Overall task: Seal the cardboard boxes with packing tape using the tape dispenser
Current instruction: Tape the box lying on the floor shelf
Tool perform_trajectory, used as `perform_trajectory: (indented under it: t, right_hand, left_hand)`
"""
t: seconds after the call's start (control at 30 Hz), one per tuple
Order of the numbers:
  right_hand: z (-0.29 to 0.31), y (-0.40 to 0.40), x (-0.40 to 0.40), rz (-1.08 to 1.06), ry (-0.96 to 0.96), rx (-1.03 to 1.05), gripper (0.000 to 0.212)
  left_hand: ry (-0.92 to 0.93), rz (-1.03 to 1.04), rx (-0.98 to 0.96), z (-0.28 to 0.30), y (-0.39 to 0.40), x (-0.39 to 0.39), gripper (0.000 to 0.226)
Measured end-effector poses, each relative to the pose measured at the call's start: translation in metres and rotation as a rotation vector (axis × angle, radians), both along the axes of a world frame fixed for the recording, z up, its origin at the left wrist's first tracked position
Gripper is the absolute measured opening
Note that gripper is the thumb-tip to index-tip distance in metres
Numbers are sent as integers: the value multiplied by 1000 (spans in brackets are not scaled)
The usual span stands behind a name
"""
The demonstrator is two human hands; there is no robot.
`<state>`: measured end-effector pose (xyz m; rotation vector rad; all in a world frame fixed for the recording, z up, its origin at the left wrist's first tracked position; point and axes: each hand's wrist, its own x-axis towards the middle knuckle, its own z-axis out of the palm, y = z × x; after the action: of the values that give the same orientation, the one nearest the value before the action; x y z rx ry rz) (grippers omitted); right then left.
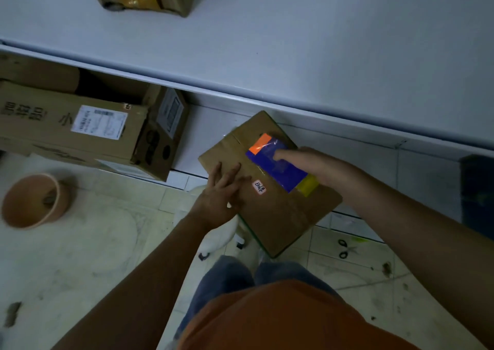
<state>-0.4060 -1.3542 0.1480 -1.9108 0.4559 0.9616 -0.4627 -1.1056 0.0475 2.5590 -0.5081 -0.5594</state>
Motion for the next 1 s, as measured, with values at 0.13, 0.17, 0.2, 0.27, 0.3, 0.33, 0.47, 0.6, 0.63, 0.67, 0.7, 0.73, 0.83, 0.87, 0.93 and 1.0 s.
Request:
perform_trajectory:
  t: [0.13,0.17,0.2,0.27,0.3,0.33,0.47,0.6,0.63,0.67,0.7,0.73,0.83,0.87,0.93,1.0]
  right_hand:
    - [3,20,5,25,78,50,19]
    - [6,24,5,26,79,48,19]
    - [8,27,8,17,80,46,20]
    - [11,29,11,-11,105,39,24]
    - [12,29,11,-31,122,40,28]
    - [12,30,11,-48,130,40,31]
    - [15,35,6,-68,129,15,37]
    - [15,36,3,-75,131,27,56]
    - [15,38,3,-82,125,28,59]
    - [14,40,3,-92,119,17,61]
    - [14,41,2,-101,113,2,63]
    - [14,41,3,-104,110,-12,64]
    - [18,38,5,-92,130,-30,67]
    - [19,37,7,-81,136,-38,68]
    - [21,35,10,-65,140,-46,69]
    - [25,35,13,-63,135,-46,70]
  left_hand:
    - [28,74,-164,7,5,1,56]
    - [21,120,-221,13,3,2,60]
    - [18,193,-281,19,-2,5,68]
    - [66,365,-371,33,-13,10,78]
    - [79,403,-386,38,-18,14,78]
    - [67,403,-387,42,-23,20,77]
    - [22,283,-380,56,-38,30,76]
    - [-144,227,-301,54,-39,37,73]
    - [-208,227,-253,51,-38,42,67]
    - [-257,234,-210,48,-38,45,58]
    - [-297,238,-183,47,-38,48,48]
    - [-329,242,-180,47,-39,49,39]
    - [-385,250,-214,48,-39,58,26]
    - [-391,245,-206,48,-38,63,28]
    - [-408,210,-176,48,-37,73,32]
    - [-487,148,-165,48,-39,82,30]
